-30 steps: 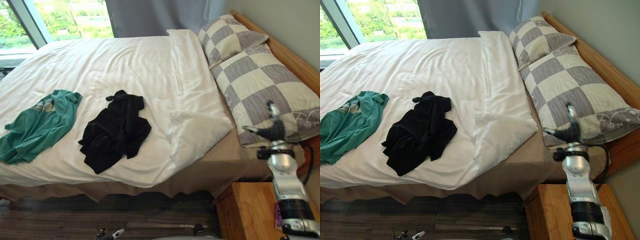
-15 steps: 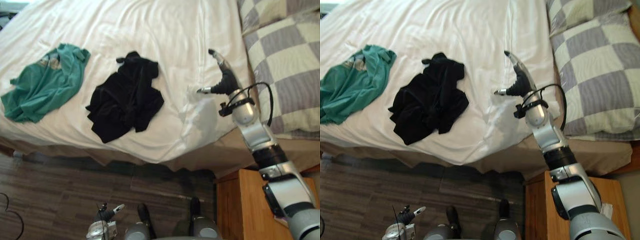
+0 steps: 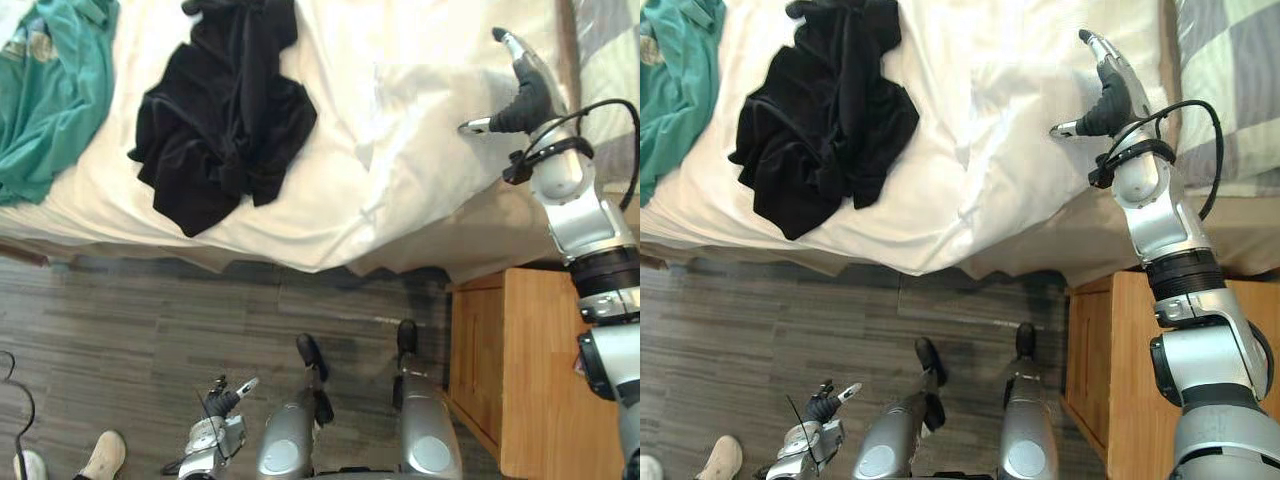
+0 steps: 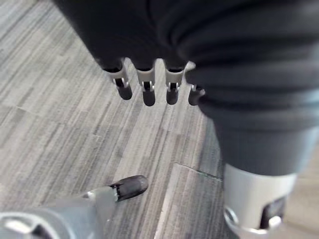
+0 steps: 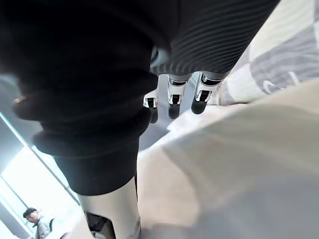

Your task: Tidy the bed and pick cloth on bed and put in laundry

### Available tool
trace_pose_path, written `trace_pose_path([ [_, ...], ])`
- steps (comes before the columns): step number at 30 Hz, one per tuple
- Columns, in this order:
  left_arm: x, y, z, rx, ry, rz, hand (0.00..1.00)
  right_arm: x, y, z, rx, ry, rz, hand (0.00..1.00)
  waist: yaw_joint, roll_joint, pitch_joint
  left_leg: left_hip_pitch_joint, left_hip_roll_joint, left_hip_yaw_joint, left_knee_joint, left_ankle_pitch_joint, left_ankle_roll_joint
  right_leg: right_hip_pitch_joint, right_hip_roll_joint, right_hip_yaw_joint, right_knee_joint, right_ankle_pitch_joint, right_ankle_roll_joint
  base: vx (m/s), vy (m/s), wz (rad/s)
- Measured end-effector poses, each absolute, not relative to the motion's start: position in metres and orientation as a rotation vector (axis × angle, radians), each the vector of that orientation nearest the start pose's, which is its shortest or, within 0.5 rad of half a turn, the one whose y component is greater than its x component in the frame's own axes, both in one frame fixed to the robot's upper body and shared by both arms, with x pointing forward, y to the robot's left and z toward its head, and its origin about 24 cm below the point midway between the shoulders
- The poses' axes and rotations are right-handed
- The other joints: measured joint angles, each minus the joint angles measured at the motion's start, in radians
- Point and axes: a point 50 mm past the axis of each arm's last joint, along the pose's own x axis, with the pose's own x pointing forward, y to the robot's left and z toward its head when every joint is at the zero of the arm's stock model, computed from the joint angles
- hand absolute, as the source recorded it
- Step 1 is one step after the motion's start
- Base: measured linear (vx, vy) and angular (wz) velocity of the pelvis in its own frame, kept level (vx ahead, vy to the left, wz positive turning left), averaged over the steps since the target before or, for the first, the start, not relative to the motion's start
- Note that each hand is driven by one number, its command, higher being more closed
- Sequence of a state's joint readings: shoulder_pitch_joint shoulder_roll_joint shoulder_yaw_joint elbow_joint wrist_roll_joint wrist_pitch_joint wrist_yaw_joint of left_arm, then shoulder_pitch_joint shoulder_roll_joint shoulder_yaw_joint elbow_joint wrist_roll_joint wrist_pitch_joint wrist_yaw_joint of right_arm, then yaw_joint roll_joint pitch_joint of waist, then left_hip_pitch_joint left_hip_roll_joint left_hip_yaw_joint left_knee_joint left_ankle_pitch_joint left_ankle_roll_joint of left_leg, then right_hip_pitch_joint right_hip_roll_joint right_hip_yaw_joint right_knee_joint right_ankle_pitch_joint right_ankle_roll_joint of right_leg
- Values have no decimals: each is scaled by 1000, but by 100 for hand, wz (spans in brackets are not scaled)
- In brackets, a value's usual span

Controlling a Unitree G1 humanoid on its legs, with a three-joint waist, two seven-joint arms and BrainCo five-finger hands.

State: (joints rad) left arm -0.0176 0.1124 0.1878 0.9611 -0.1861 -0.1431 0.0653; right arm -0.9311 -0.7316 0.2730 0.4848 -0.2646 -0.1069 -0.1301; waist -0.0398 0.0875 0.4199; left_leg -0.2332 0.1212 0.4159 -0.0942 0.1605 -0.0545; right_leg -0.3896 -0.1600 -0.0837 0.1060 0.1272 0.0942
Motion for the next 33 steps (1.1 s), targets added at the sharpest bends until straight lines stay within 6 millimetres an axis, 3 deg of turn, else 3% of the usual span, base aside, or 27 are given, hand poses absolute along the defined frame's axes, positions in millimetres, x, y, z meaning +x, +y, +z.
trace_pose_path([
  [1,162,222,-126,-110,753,370,0,372,-215,261,-1058,-544,-129,100,0,0,0,-5,2,0,0,1,-2,-9,1,-1,9,-3,-3,74,-42,2],
  [6,173,210,-122,-94,714,311,0,365,-205,242,-1061,-547,-69,100,0,0,0,-6,1,-5,0,2,-3,-26,-4,-2,52,-26,-2,58,-28,4],
  [10,179,204,-120,-102,701,295,0,366,-202,238,-1070,-541,-54,100,2,0,0,-8,1,-16,0,2,-4,-32,-5,-8,70,-34,-5,53,-32,6],
  [15,187,187,-119,-143,691,272,0,362,-208,224,-1042,-514,-54,100,4,-1,-1,5,2,-23,0,5,-5,-19,-8,-16,83,-41,-7,55,-25,6],
  [18,185,180,-121,-161,702,265,0,348,-215,193,-915,-466,-82,100,4,-9,-4,40,6,-21,0,4,-5,19,-5,-22,84,-52,-7,75,-33,4],
  [22,180,179,-125,-160,726,264,0,321,-230,121,-750,-268,-144,100,-3,-34,-46,99,13,-22,1,-1,-12,80,3,-24,80,-69,-6,92,-48,-2],
  [23,177,179,-126,-159,737,263,0,310,-236,101,-729,-197,-157,0,-5,-41,-68,115,13,-27,1,-7,-20,96,3,-24,80,-75,-4,103,-51,1],
  [26,168,179,-131,-149,776,258,0,289,-251,60,-668,-43,-211,0,-13,-49,-123,155,13,-25,1,-20,-29,143,6,-23,59,-86,9,71,-32,-1],
  [33,140,180,-144,-124,879,264,0,260,-285,13,-468,179,-397,0,-12,-48,-183,222,14,13,0,-55,-37,211,19,1,19,-88,8,54,-7,-11],
])
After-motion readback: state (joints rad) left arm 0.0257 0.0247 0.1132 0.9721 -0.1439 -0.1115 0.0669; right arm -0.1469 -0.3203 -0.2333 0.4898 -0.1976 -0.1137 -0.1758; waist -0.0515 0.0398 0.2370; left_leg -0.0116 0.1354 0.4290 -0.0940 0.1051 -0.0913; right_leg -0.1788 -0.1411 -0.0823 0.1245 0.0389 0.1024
